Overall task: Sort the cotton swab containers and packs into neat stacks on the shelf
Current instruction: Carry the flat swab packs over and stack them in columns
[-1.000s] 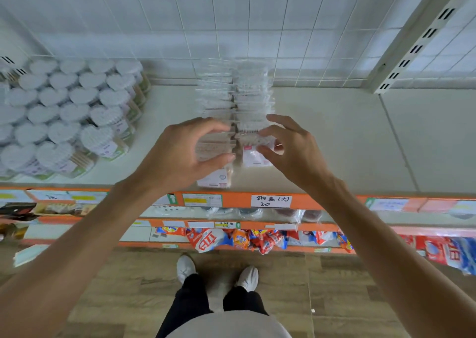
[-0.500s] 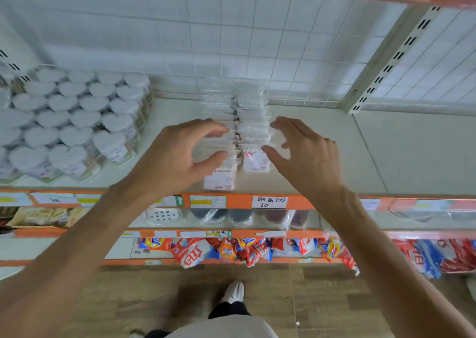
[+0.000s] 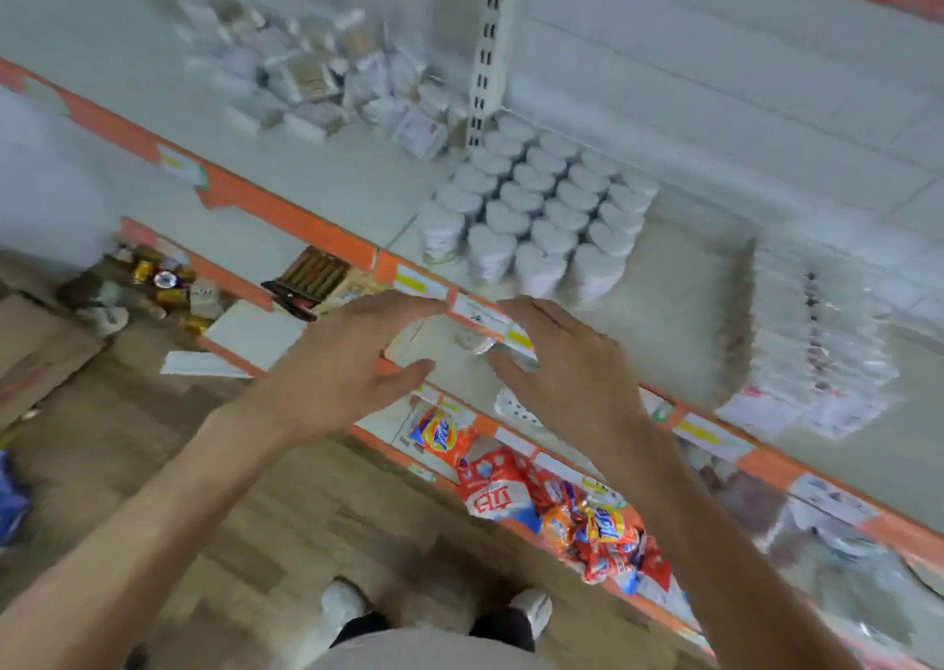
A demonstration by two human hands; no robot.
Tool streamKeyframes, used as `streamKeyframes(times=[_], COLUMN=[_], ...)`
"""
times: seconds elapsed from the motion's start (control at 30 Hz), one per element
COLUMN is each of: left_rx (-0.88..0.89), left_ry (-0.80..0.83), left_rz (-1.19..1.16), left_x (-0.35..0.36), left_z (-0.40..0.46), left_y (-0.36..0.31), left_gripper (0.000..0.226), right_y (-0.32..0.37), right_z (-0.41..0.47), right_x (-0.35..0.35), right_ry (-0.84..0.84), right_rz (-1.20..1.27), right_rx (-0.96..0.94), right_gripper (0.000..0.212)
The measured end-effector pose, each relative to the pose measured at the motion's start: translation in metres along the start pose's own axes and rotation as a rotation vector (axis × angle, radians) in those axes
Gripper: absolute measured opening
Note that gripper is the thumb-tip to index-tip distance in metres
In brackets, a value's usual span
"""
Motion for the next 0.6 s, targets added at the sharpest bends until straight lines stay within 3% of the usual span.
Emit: streamKeyframes(times=[0.3,0.4,0.6], left_rx=[-0.323,-0.477,-0.474], left_ry=[0.097,0.253,0.289], left_rz=[0.235,0.413,0.381], left_x=[-0.053,-0.055,-0.052], left_z=[-0.159,-0.183,-0.163], left_y=[0.142,0.174,0.217], left_gripper=[0.076,0.092,0.094], right_y=[0.163,0.19,0.199], right_z=[0.051,0.059,0.097], right_x=[0.137,0.164,0.193], right_ry=[0.509,0.583,0.632], right_rz=[0.036,0.019,-0.042], right_rx=[-0.199,-0.221,-0.234], right_gripper=[0.078,0.086,0.088])
Point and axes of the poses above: each hand's wrist, its own z-axis towards the middle knuckle, its own x-axis out of the palm, y = z × x, the point moved 6 cm from there along z, towards the middle knuckle, and after that the axes turned 7 degrees about z, right-handed, at the moved point
